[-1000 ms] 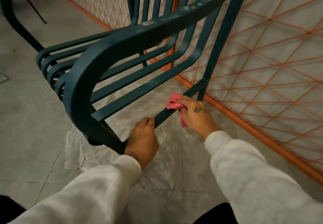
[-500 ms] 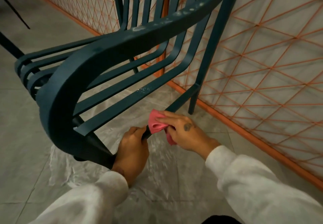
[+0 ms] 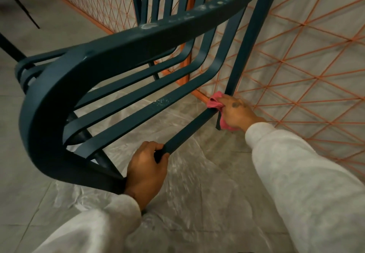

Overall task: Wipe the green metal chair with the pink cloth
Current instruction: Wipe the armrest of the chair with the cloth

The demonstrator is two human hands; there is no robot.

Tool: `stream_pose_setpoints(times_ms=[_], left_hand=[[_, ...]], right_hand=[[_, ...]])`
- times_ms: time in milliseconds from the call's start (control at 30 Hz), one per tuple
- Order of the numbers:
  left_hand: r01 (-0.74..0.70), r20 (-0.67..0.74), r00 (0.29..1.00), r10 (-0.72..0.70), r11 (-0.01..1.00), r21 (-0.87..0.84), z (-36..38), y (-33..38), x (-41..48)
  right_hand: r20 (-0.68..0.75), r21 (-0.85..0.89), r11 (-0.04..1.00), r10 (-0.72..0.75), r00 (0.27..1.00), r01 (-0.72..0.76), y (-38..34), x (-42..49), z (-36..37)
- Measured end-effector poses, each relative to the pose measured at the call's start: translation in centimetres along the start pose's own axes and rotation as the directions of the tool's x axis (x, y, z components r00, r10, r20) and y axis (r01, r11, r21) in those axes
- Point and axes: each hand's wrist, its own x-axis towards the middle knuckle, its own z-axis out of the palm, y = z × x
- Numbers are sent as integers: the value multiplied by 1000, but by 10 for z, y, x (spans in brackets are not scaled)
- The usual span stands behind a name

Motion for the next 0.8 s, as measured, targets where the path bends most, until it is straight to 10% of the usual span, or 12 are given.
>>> stream_pose_setpoints(times_ms=[200, 633, 800], left_hand=[[6, -18, 1000, -6, 1000, 1, 1, 4, 0], [15, 0, 1000, -15, 1000, -11, 3, -4, 3], [4, -14, 1000, -4, 1000, -7, 4, -5, 1]], right_hand=[[-66, 345, 859, -380, 923, 378, -59, -75, 35], [-54, 344, 927, 180, 982, -151, -3, -1, 4], [-26, 334, 942, 42, 999, -31, -31, -26, 20]])
